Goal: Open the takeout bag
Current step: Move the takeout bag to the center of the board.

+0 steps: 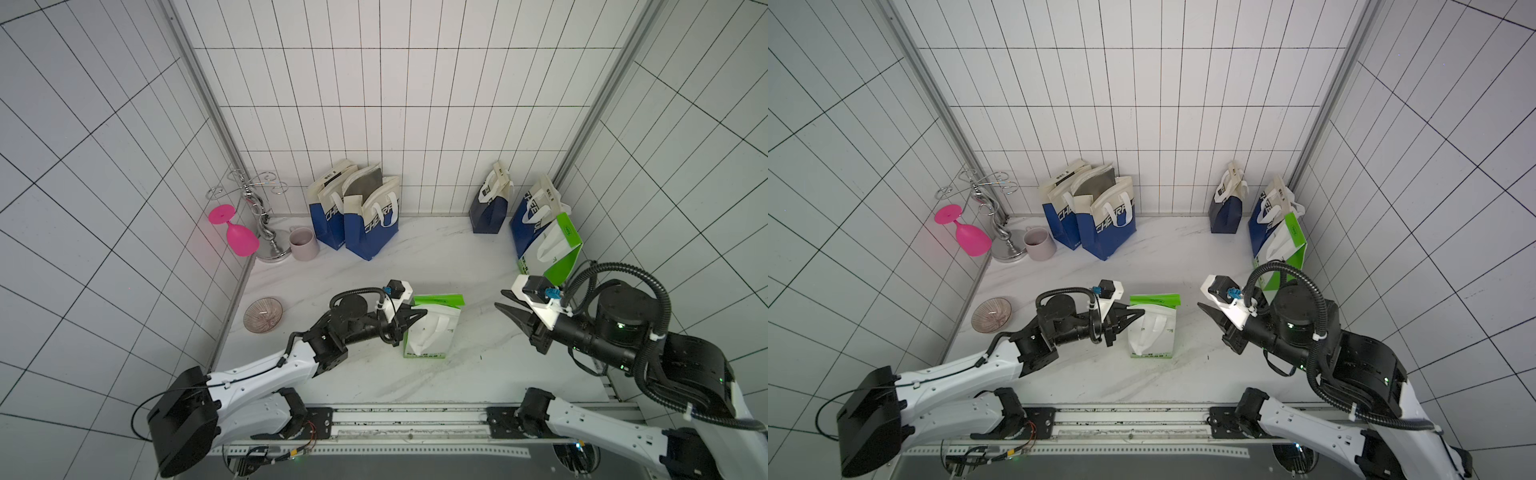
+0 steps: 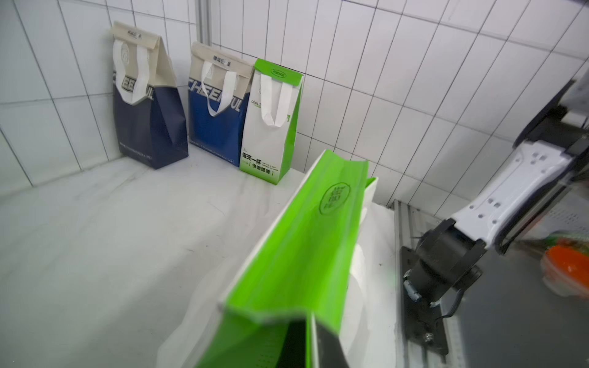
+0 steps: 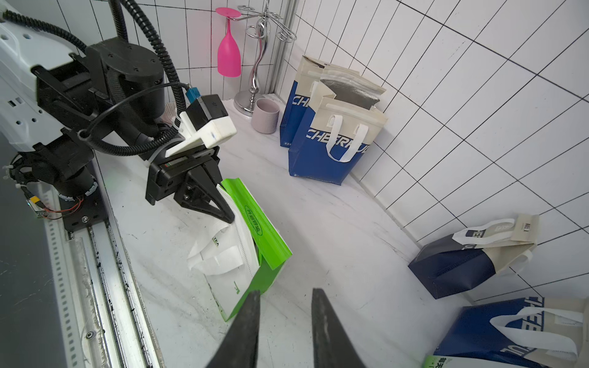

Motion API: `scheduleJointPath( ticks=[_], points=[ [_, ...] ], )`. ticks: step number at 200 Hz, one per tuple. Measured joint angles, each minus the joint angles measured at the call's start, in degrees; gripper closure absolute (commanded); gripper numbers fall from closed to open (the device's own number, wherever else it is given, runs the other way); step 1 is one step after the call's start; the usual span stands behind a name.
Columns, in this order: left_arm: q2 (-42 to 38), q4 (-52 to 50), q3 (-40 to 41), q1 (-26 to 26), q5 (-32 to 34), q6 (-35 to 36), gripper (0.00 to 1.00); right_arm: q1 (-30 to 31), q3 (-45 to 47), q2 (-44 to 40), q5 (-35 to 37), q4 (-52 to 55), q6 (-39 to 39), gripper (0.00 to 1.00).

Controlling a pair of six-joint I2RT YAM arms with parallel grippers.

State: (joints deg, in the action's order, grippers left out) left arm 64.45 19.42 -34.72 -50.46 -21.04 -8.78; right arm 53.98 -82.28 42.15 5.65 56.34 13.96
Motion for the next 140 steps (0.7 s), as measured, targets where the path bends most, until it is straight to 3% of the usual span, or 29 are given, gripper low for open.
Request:
scheduleJointPath(
  ticks=[31,79,140],
  points=[
    [2.16,-2.21,-3.48,-0.02,3.34,-0.85,1.0,0.02,1.16,-2.78,-0.04,-0.13,-0.07,0.7],
    [6.47,-5.97,-11.02,0.57,16.26,-0.72,1.0,0.02,4.33,-6.16,-0.07,-0.42,-0.59,0.7],
    [20.85,-5.42,-26.51,8.72,24.5,0.9,1.0,0.02,5.7,-7.02,-0.2,-0.46,-2.08,0.7]
  ],
)
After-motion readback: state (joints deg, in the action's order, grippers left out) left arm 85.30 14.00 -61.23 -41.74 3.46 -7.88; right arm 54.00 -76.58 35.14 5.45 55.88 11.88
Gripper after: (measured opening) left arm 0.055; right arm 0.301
